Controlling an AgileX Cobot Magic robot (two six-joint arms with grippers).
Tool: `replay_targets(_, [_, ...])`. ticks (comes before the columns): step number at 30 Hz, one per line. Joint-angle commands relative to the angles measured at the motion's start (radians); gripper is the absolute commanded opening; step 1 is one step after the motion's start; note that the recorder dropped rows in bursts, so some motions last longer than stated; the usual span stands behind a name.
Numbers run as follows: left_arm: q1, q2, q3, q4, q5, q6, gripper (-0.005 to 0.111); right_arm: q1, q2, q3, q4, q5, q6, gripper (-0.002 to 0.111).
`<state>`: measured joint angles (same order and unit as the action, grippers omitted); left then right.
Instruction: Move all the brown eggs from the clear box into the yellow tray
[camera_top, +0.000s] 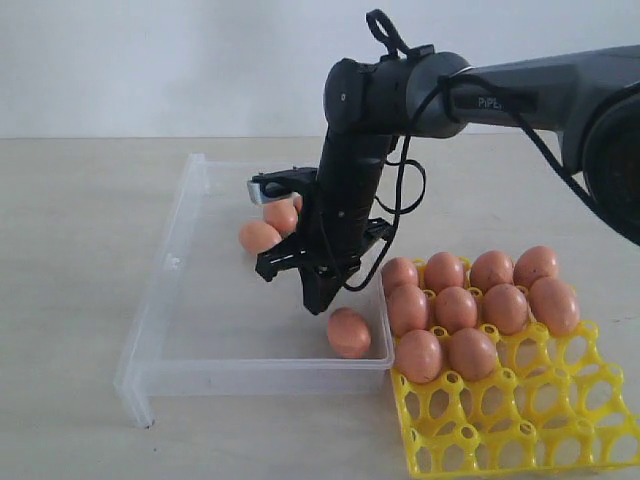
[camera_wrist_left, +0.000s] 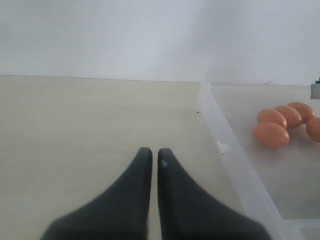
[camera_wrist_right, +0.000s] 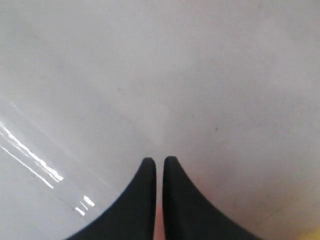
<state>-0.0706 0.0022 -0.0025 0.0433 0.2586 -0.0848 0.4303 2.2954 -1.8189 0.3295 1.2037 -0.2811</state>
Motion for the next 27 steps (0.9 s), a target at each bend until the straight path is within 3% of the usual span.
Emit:
replay_targets(1, [0.003,-0.002,0.003,-0.003,-0.008,0.002,0.004,0.0,-0.036,-0.075,0.003,0.017,-0.063,0.0])
replay_targets(4, [0.003,-0.002,0.003,-0.003,-0.008,0.002,0.004,0.0,-0.06,-0.1,0.001,0.017,-0.087,0.006])
replay_targets(12, [0.003,-0.002,0.003,-0.003,-0.008,0.002,0.004,0.0,-0.074,-0.098,0.005,0.017,-0.035,0.058])
replay_targets(27, [0.003,-0.002,0.003,-0.003,-0.008,0.002,0.004,0.081,-0.076,-0.097,-0.029,0.017,0.231,0.059])
